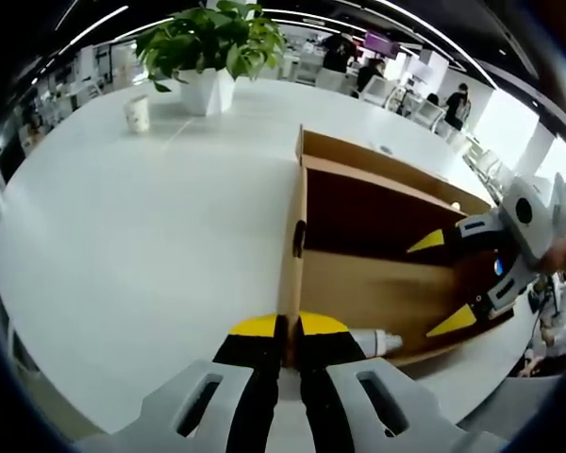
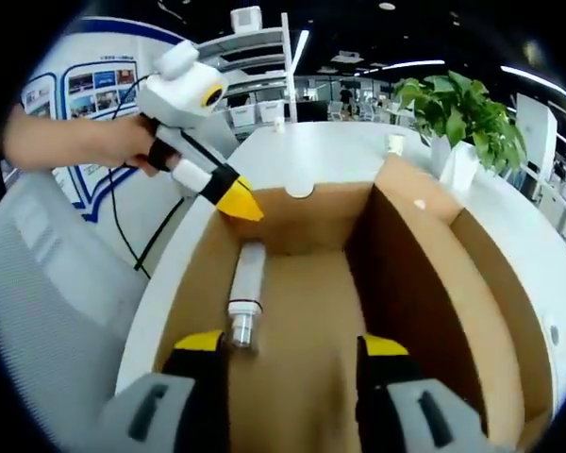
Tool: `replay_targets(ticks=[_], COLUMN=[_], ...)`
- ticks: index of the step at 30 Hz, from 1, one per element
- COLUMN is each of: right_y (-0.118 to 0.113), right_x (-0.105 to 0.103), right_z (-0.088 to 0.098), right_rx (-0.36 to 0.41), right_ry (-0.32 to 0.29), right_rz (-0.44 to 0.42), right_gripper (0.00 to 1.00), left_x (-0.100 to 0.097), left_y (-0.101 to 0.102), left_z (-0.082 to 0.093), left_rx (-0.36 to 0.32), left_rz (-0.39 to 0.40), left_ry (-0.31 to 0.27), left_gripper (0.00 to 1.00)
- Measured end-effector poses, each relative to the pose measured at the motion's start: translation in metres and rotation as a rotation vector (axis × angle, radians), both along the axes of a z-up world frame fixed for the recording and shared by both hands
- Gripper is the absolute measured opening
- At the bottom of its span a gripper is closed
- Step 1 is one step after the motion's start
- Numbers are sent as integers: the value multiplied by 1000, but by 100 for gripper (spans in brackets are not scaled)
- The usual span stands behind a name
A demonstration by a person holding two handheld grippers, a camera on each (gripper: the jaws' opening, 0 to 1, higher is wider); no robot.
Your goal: Operate the shoe box by opening the lid, removing the specified soft item, and placing it in the target area until the item is outside and the box remains undamaged.
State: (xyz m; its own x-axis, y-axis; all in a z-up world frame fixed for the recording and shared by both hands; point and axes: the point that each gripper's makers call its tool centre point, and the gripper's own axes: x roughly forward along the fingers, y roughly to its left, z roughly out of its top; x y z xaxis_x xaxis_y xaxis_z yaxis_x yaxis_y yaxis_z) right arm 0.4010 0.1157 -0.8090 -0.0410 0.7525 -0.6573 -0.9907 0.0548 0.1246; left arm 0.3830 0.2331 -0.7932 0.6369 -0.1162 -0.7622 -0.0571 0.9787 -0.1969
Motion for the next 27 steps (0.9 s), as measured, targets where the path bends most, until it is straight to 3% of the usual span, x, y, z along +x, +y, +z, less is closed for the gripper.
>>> replay_targets(ticks=[9,15,18,23,27], right_y=[8,4,4,3,7], right_x=[-9,-10,-6,10,0], right_z=[-11,-18,-17,-16,-11], right_rx=[-24,-78,-75,-88,-35], right_ry=[38,-42,-51,-126,-49], right_rz=[-3,58,45,15,15], right_gripper=[52,50,50,45,46], left_x=[1,1,1,1,1], left_y=[0,0,0,0,1], left_z=[0,1,1,2,1], left_rx=[1,-2,-3,-2,-4], left_rz=[1,1,2,2,3], left_ry=[1,1,0,-1,-1], left_gripper=[3,3,3,3,3])
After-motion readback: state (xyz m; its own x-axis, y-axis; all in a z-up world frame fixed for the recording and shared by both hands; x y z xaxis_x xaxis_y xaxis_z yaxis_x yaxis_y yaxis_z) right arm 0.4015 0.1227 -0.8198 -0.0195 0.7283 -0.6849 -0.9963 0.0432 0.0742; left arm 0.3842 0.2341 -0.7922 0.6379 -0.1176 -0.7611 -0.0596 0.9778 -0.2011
